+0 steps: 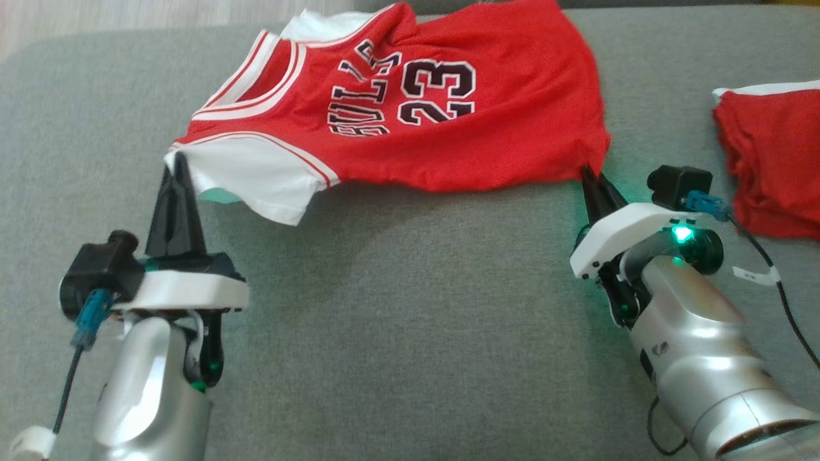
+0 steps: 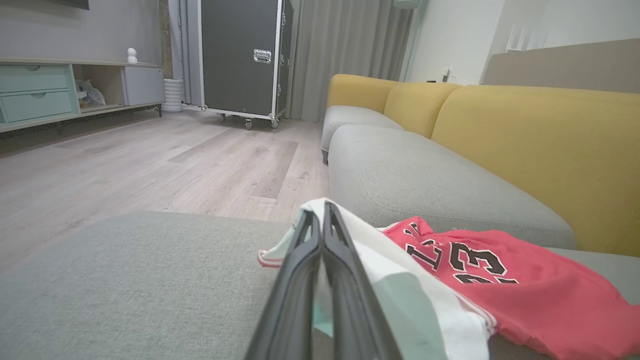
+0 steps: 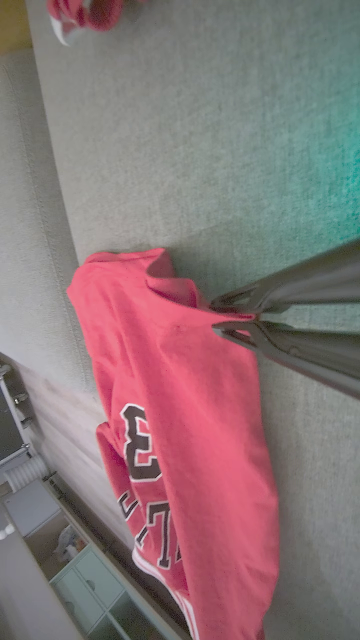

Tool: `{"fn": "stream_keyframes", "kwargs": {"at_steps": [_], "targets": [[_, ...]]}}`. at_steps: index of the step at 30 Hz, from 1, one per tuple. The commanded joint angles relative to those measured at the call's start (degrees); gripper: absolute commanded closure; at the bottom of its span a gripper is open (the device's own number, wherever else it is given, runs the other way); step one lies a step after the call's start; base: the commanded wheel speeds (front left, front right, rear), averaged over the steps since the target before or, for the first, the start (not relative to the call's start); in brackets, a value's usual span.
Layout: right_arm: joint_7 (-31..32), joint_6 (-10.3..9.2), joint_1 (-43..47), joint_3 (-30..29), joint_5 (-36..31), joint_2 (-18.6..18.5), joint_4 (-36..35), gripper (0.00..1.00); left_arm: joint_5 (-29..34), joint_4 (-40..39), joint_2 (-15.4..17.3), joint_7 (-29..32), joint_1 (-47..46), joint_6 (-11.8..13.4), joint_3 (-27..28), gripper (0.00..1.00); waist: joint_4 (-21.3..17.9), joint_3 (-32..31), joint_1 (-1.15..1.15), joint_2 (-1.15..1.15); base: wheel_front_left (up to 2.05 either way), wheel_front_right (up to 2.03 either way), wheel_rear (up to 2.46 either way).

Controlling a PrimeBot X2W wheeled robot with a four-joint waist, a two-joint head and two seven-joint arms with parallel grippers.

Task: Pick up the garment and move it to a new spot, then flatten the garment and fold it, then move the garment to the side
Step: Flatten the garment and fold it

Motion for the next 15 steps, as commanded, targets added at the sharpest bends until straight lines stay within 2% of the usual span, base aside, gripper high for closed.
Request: {"fn": "stream_keyframes", "kwargs": {"at_steps": [1, 7, 15], "targets": [[-1.3, -0.05, 0.5, 1.5, 0.9, 0.9, -2.7, 1.00, -0.5, -1.7, 1.1, -0.5, -0.3, -0.1, 2.9, 1.00, -0.9, -1.3, 0.00, 0.00, 0.00, 0.00, 0.00], [-1.7, -0.05, 2.3, 2.7, 2.3, 0.9, -9.0, 1.00, -1.3, -2.5, 1.3, -0.5, 0.5, -0.6, 5.3, 1.00, -2.6, -4.0, 0.00, 0.00, 0.00, 0.00, 0.00], [-1.7, -0.05, 4.3, 2.7, 0.0, 0.9, -21.0, 1.00, -4.2, -4.2, 2.4, -0.5, 0.1, -1.1, 8.9, 1.00, -5.5, -8.5, 0.00, 0.00, 0.00, 0.00, 0.00]]}}
